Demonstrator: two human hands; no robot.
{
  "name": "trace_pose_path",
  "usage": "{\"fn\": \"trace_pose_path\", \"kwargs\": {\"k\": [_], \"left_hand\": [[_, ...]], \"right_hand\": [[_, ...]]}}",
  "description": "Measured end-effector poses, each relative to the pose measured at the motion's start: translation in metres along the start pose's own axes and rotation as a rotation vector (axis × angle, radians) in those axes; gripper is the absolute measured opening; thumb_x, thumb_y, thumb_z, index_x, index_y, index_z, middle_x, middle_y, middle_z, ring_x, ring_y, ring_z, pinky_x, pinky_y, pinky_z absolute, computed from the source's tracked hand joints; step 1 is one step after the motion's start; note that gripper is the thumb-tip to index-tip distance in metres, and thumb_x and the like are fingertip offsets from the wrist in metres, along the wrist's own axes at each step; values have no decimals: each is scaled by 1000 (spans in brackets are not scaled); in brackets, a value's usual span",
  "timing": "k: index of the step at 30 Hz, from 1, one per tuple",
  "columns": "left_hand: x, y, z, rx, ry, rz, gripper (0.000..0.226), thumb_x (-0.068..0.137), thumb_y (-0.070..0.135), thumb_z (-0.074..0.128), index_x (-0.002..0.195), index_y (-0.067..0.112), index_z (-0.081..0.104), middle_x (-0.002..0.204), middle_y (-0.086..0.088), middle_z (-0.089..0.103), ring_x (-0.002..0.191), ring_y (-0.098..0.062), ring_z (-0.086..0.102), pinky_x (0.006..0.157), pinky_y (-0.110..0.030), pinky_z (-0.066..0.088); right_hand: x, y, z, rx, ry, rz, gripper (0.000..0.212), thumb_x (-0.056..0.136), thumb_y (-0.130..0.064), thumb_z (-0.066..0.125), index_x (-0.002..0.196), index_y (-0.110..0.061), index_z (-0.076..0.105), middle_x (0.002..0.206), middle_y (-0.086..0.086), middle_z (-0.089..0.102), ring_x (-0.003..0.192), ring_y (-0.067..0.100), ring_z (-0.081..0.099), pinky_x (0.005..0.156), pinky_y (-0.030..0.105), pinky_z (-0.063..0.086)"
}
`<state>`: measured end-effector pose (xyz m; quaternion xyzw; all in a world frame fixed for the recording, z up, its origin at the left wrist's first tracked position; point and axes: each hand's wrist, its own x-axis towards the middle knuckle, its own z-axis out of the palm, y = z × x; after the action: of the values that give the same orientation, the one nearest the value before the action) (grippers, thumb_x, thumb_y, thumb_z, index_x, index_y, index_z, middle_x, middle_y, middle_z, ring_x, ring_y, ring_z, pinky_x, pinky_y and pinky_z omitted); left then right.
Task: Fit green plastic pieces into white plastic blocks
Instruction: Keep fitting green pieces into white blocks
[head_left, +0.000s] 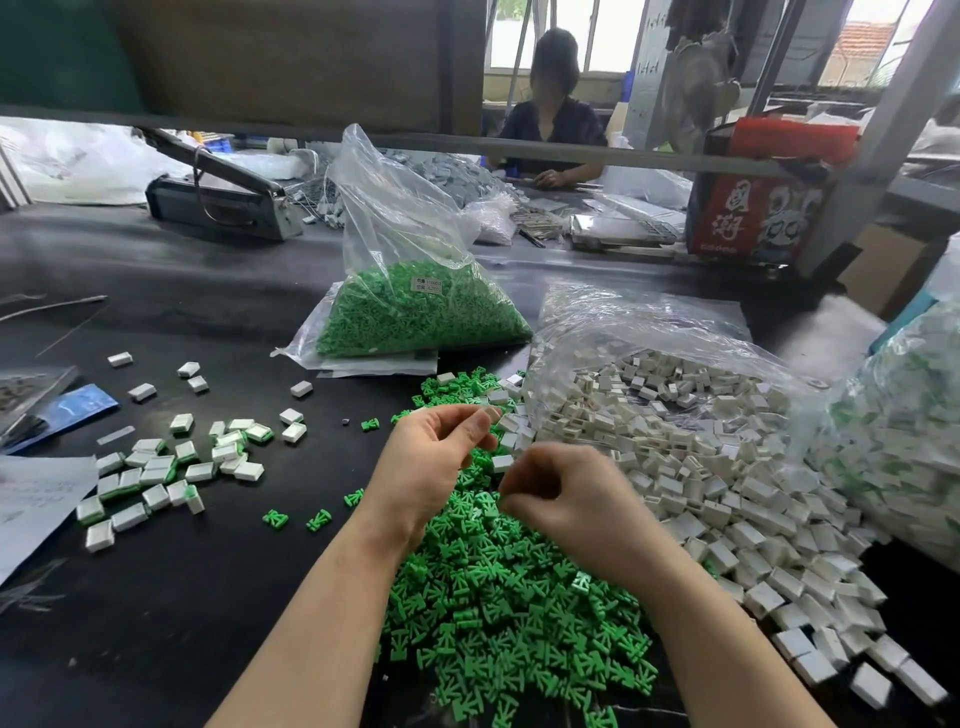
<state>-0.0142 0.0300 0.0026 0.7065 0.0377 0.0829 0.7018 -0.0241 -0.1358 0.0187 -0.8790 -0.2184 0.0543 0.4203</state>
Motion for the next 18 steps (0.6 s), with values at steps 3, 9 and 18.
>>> {"fn": "trace_pose_path", "kwargs": {"k": [3, 9, 18], "left_hand": [[-1, 2, 1, -5, -65, 43, 16, 95, 24, 61, 101, 15, 73, 69, 10, 70, 55, 8, 54, 52, -5, 39], [-3, 4, 4, -34, -110, 97, 19, 98, 17, 55, 96, 18, 74, 70, 8, 69, 57, 6, 55, 53, -7, 40], [-7, 6, 5, 19, -199, 136, 25, 101, 18, 50, 90, 8, 70, 69, 8, 66, 59, 3, 55, 54, -8, 40]], "right_hand": [[0, -1, -5, 388, 170, 26, 11, 86, -11, 71, 87, -22, 69, 83, 3, 72, 73, 6, 66, 69, 22, 55], [2, -1, -8, 813, 268, 30, 28, 80, 1, 71, 104, -15, 70, 87, 6, 74, 79, 16, 68, 67, 23, 55], [1, 0, -10, 854, 321, 30, 22, 70, -18, 76, 93, -15, 75, 91, 11, 74, 79, 18, 66, 64, 24, 54]]}}
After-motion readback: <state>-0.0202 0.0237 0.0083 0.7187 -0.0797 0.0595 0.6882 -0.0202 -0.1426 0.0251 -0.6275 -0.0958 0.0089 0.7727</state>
